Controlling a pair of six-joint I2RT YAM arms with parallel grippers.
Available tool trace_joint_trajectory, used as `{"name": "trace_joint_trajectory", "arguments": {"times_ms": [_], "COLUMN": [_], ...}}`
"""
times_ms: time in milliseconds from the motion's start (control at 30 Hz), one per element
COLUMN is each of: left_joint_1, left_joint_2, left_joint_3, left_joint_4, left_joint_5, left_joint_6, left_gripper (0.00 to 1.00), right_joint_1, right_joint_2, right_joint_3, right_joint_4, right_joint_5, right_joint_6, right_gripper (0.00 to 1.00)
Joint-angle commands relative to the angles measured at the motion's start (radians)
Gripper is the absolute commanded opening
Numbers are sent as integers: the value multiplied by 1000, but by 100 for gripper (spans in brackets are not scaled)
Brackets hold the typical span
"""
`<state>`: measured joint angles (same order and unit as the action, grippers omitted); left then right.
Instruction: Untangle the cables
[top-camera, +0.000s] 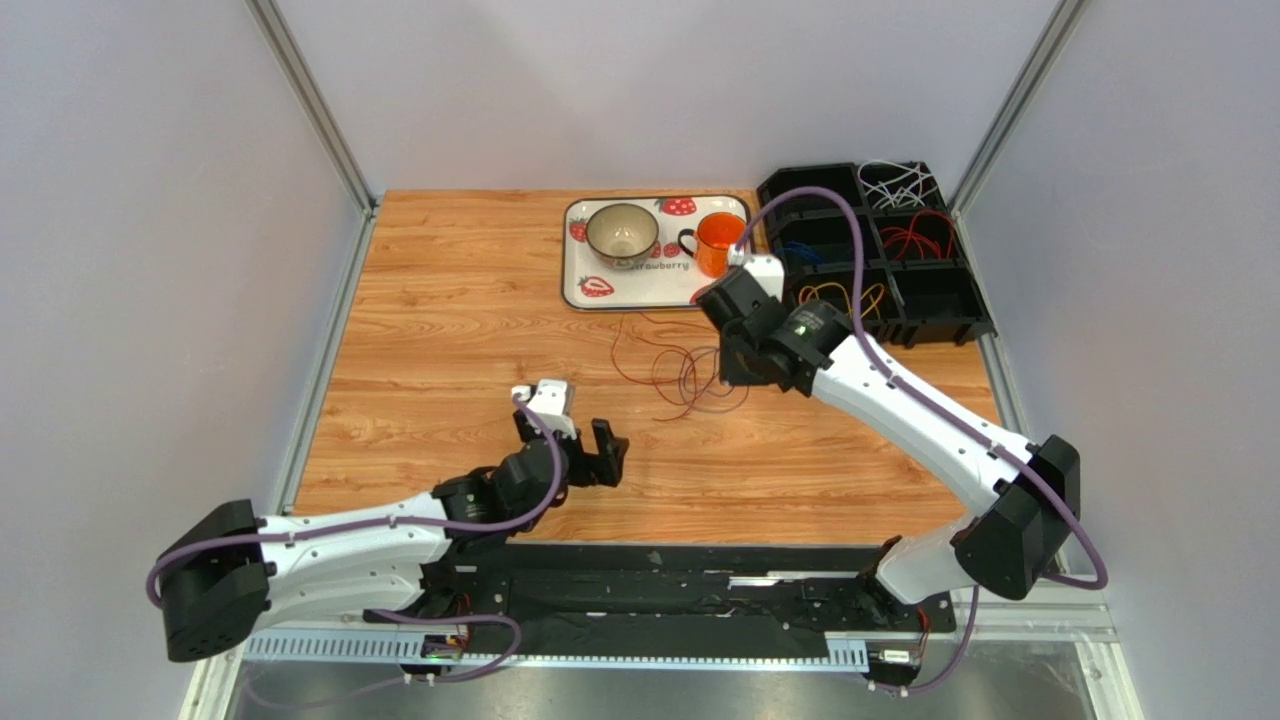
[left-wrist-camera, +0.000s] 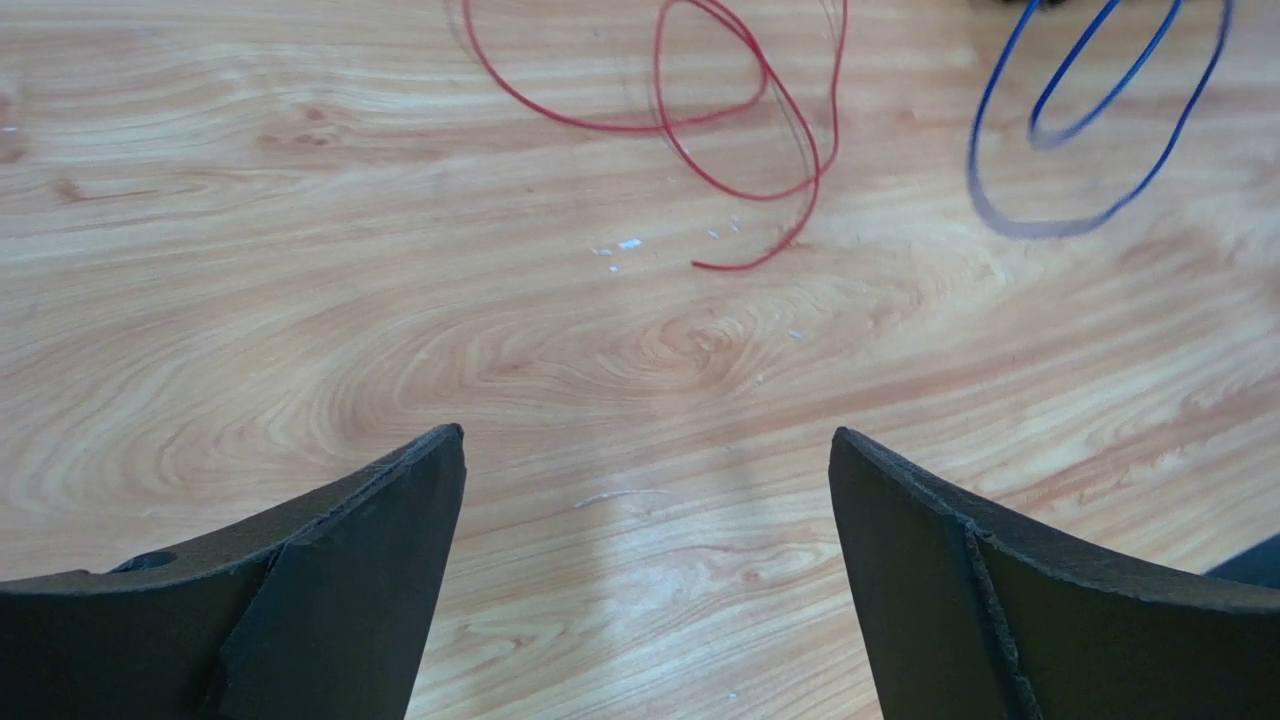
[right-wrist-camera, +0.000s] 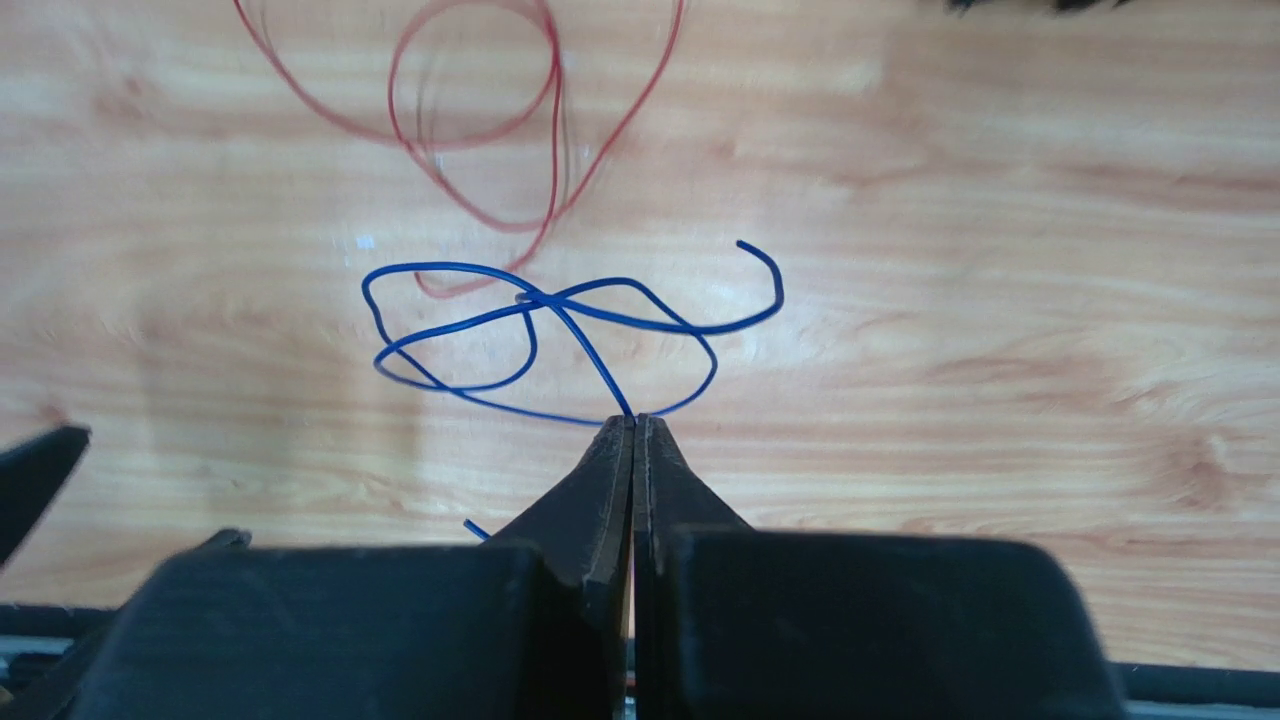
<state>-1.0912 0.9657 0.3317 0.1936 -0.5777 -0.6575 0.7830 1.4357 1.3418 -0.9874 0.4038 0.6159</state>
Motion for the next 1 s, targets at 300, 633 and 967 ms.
{"name": "trace_joint_trajectory", "arguments": {"times_ms": [300,633,967], "left_joint_1": [-4,-3,-4], "left_joint_2": [-56,45,56], "left_joint_3": [-45,35,44], "left_joint_4": [104,18,20], "left_joint_5": [-30,-42,-33], "left_joint_6": [1,-21,-19], "left_gripper": [98,96,96], "right_joint_1": [-303,-488,-631], "right_joint_2": [141,366,537], "right_joint_3": [414,660,772], "right_joint_4": [-23,-30,4], "right_joint_5": [-3,-36,-95], "right_joint_6": [-99,-94,-90], "right_gripper": [0,0,0]}}
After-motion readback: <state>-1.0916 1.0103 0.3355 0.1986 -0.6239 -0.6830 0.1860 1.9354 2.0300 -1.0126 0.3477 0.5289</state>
